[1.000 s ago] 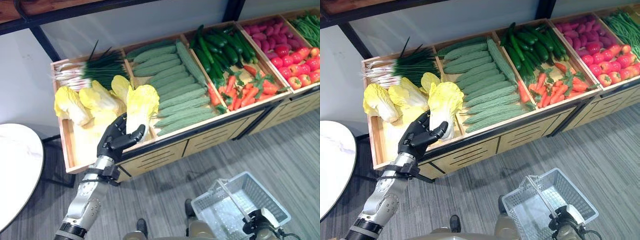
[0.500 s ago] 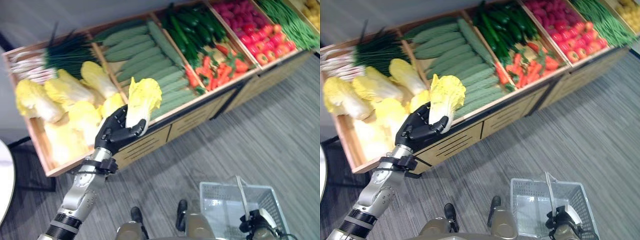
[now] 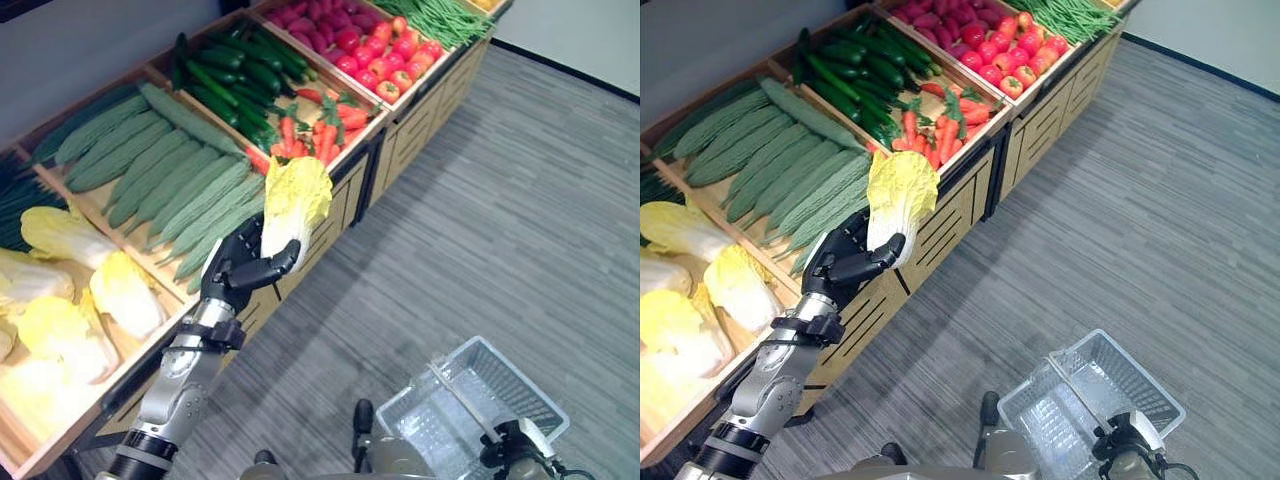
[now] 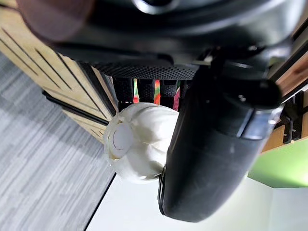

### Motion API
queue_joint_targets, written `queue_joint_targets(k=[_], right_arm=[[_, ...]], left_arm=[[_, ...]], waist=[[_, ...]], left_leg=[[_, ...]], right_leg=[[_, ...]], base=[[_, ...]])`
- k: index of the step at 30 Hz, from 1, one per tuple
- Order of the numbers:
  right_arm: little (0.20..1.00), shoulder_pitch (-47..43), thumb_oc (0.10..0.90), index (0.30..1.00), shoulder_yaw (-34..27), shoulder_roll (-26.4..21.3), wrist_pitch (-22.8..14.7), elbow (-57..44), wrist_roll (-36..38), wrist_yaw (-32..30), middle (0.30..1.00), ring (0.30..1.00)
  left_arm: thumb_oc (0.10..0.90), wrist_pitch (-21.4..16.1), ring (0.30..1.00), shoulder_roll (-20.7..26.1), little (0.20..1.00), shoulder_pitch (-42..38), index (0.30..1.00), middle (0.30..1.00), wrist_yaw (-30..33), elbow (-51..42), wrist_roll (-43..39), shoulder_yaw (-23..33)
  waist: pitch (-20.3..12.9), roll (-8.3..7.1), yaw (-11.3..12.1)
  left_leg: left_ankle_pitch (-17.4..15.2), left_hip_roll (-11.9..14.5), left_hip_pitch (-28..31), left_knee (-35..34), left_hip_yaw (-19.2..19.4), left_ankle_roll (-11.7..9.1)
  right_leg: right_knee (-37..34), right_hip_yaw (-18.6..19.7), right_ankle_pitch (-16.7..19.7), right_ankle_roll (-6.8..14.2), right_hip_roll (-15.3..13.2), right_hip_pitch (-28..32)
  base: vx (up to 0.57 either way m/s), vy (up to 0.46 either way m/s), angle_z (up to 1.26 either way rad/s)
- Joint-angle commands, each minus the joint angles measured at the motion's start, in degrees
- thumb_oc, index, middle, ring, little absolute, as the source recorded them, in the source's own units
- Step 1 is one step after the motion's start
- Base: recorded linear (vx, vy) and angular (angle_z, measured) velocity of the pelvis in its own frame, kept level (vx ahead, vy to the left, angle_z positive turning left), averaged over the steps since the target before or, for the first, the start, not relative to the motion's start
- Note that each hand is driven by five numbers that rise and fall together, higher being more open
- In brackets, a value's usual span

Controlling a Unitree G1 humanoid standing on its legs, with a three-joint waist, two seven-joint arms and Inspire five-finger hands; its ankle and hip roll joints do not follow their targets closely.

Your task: Get the vegetables into the basket

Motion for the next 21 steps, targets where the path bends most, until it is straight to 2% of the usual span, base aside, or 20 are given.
queue_joint_targets(k=[1, 2, 3, 4, 5, 8, 11, 14, 16, 18, 19, 21], right_arm=[[0.3, -1.92, 0.4, 0.3, 0.88, -6.0, -0.96, -1.02, 2.08, -4.8, 0.3, 0.3], [0.3, -3.06, 0.4, 0.3, 1.29, -6.53, -0.95, -0.78, 2.27, -5.07, 0.3, 0.3], [0.3, -3.11, 0.4, 0.3, 1.29, -6.54, -0.96, -0.76, 2.27, -5.07, 0.3, 0.3], [0.3, -4.24, 0.4, 0.3, 2.33, -6.84, -0.88, -1.19, 1.97, -5.43, 0.3, 0.3], [0.3, -4.91, 0.4, 0.3, 2.92, -6.99, -1.26, -0.93, 2.06, -5.32, 0.3, 0.3], [0.3, -5.46, 0.4, 0.3, 4.09, -7.14, -1.83, -0.94, 1.57, -5.09, 0.3, 0.3], [0.3, -4.38, 0.4, 0.3, 4.57, -6.16, -1.88, -0.76, 0.87, -4.19, 0.3, 0.3], [0.3, -3.84, 0.4, 0.3, 4.68, -5.08, -1.55, -0.57, 0.22, -3.49, 0.3, 0.3], [0.3, -3.57, 0.4, 0.3, 4.57, -5.03, -1.27, -1.9, -1.19, -4.25, 0.3, 0.3], [0.3, -4.54, 0.4, 0.3, 4.93, -5.57, -1.02, -1.88, -2.24, -4.83, 0.3, 0.3], [0.3, -5.47, 0.4, 0.3, 5.51, -5.4, -0.83, -2.21, -3.06, -4.98, 0.3, 0.3], [0.3, -6.82, 0.4, 0.3, 5.78, -5.53, -0.55, -1.81, -3.02, -5.02, 0.3, 0.3]], left_arm=[[0.4, -5.93, 0.3, -0.01, 0.3, -5.86, 0.3, 0.3, -0.52, -7.75, -0.27, 0.02], [0.4, -6.17, 0.3, -0.35, 0.3, -6.01, 0.3, 0.3, -0.2, -7.68, -0.26, -0.5], [0.4, -6.17, 0.3, -0.35, 0.3, -6.06, 0.3, 0.3, -0.2, -7.66, -0.26, -0.49], [0.4, -6.26, 0.3, -0.48, 0.3, -5.4, 0.3, 0.3, 0.22, -7.65, -0.01, -0.56], [0.4, -6.45, 0.3, -0.33, 0.3, -4.71, 0.3, 0.3, 0.06, -7.42, -0.04, -0.18], [0.4, -6.9, 0.3, 0.13, 0.3, -3.74, 0.3, 0.3, -0.05, -7.68, -0.3, 0.35], [0.4, -6.91, 0.3, 1.89, 0.3, -2.61, 0.3, 0.3, -1.3, -9.12, -0.64, 0.04], [0.4, -6.82, 0.3, 3.75, 0.3, -1.8, 0.3, 0.3, -1.71, -9.76, -0.82, -0.28], [0.4, -7.01, 0.3, 5.06, 0.3, -1.5, 0.3, 0.3, -1.99, -9.3, -0.97, -0.04], [0.4, -7.12, 0.3, 5.97, 0.3, -1.81, 0.3, 0.3, -2.74, -8.94, -1.07, -0.66], [0.4, -7.07, 0.3, 6.87, 0.3, -1.69, 0.3, 0.3, -3.07, -8.67, -0.93, -0.87], [0.4, -6.81, 0.3, 8.01, 0.3, -2.28, 0.3, 0.3, -3.0, -8.54, -0.67, -1.31]], waist=[[2.17, -0.91, 0.77], [2.48, -0.74, 1.79], [2.3, -0.74, 1.71], [2.12, -0.82, 3.19], [1.67, -0.64, 4.29], [1.52, -0.38, 5.41], [0.63, -0.9, 4.85], [0.25, -1.78, 4.98], [0.53, -2.54, 4.52], [0.7, -2.89, 4.44], [0.98, -3.24, 4.45], [1.43, -2.77, 6.1]], left_leg=[[4.99, 1.32, -7.35, 1.23, -7.5, -3.67], [5.22, -0.61, -8.32, 1.35, -12.9, -3.44], [5.4, -0.65, -8.59, 1.27, -12.96, -3.4], [2.79, -4.53, -10.02, -1.19, -22.04, -1.93], [3.01, -5.87, -10.88, -3.58, -28.84, -1.36], [3.69, -9.05, -12.08, -4.89, -37.17, -0.69], [1.6, -10.07, -9.87, -4.71, -34.17, 1.04], [0.12, -11.22, -8.31, -5.35, -30.77, 2.71], [-0.82, -12.79, -7.98, -5.74, -28.1, 3.97], [-1.03, -13.28, -8.16, -6.23, -26.28, 4.53], [-1.25, -13.37, -8.14, -6.12, -25.2, 5.02], [-1.4, -12.05, -8.34, -5.62, -23.6, 5.11]], right_leg=[[1.27, 3.82, -6.41, 4.38, -1.26, 3.54], [1.14, 4.92, -6.35, 4.25, -1.02, 3.45], [1.1, 4.86, -6.24, 4.24, -1.05, 3.21], [1.05, 7.64, -6.21, 4.42, -0.96, 2.8], [0.94, 10.55, -6.02, 4.46, -0.06, 2.44], [2.05, 14.72, -6.38, 4.21, 1.08, 2.41], [2.99, 17.5, -6.71, 5.05, 0.2, 2.66], [3.83, 20.11, -5.58, 6.94, -1.43, 1.46], [4.09, 22.29, -3.04, 9.28, -3.06, -1.06], [3.14, 23.42, -0.78, 10.64, -3.72, -2.87], [3.63, 23.09, 0.29, 11.0, -4.1, -4.06], [6.93, 15.43, -0.82, 10.03, -6.24, -4.3]], base=[[-0.07, -0.137, -0.12], [-0.09, -0.061, -0.59], [0.0, -0.048, -0.97], [0.05, -0.06, -0.9], [0.09, -0.055, -0.66], [0.13, 0.046, -1.45], [0.1, 0.258, -1.16], [0.01, 0.336, -0.62], [-0.13, 0.374, -0.46], [-0.14, 0.247, -0.56], [-0.12, 0.157, -0.68], [-0.13, 0.065, -0.89]])
